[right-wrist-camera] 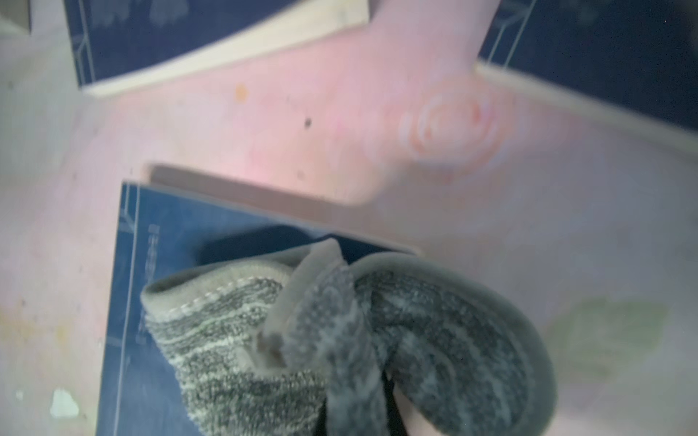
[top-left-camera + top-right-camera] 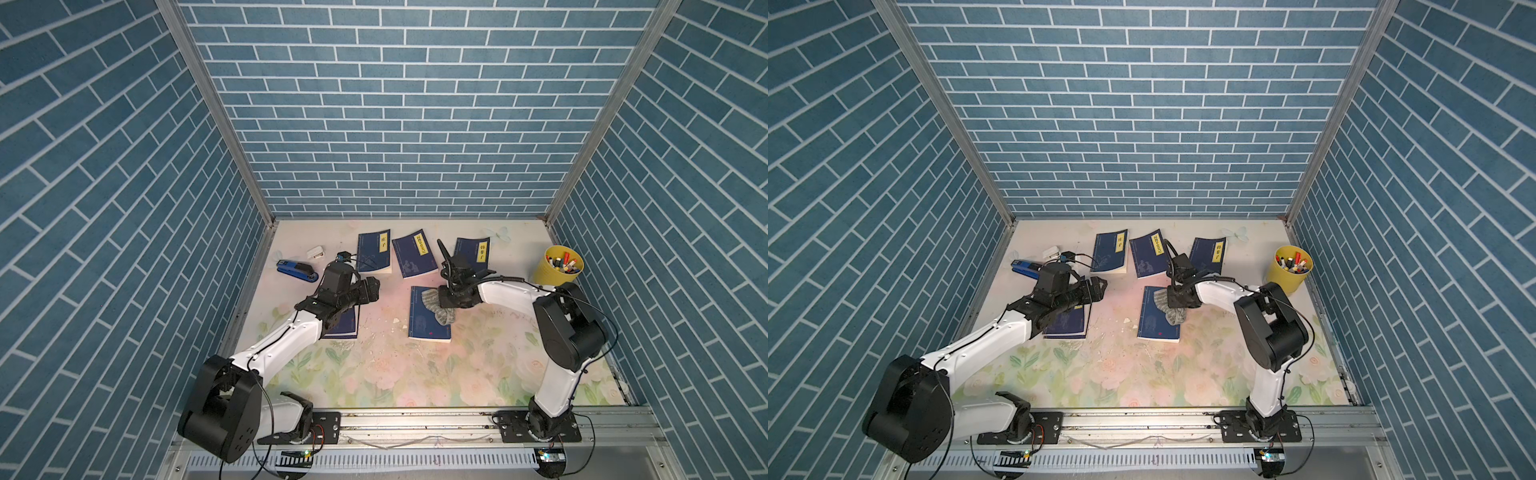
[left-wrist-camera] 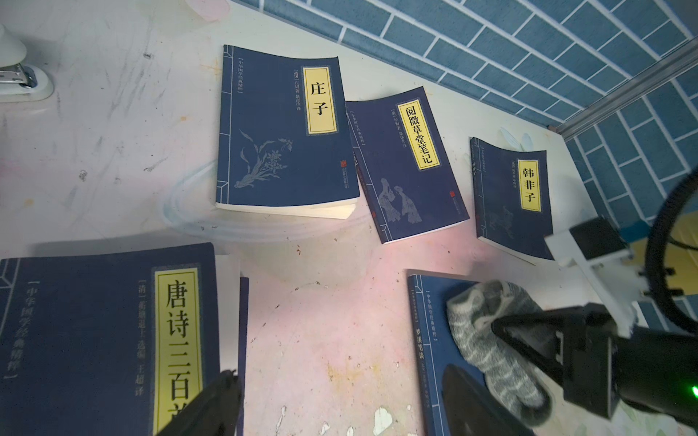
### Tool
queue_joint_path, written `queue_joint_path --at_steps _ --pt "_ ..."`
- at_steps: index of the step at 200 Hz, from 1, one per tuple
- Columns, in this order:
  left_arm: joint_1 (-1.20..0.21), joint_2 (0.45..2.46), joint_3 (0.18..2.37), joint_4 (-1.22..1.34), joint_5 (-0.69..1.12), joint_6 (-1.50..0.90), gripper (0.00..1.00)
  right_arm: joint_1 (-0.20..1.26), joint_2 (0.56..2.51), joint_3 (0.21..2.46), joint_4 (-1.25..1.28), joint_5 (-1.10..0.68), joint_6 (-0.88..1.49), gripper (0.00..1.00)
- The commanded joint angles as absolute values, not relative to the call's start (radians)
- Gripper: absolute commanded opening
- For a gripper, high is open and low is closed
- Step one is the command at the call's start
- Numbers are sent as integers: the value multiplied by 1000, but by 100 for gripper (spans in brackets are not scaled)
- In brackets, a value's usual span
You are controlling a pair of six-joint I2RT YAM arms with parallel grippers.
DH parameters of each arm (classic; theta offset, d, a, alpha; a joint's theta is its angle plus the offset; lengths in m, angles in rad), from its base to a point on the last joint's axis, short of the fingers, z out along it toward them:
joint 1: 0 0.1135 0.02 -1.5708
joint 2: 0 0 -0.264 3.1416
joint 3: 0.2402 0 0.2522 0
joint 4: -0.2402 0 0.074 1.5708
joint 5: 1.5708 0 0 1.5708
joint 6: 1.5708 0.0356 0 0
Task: Wipe the cover of the book
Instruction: Place the cleaning item at the center of the board.
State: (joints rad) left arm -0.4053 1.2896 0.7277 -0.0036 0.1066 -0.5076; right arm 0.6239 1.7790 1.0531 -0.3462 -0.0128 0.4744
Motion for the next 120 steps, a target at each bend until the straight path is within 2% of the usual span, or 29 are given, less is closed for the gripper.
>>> queue_joint_path --at_steps 1,46,92,105,120 --pt "-399 1317 735 0 116 -499 88 639 1719 883 -456 -30 534 1" --pt "-399 1359 742 24 145 -498 88 499 1438 790 -515 -3 550 2" --pt "-404 1393 733 81 218 -517 88 328 1412 837 -637 96 503 4" --pt "-412 1411 732 92 226 -517 87 322 1428 844 -651 145 509 10" --pt "-421 1429 732 99 229 -517 87 322 1446 864 -680 176 509 24"
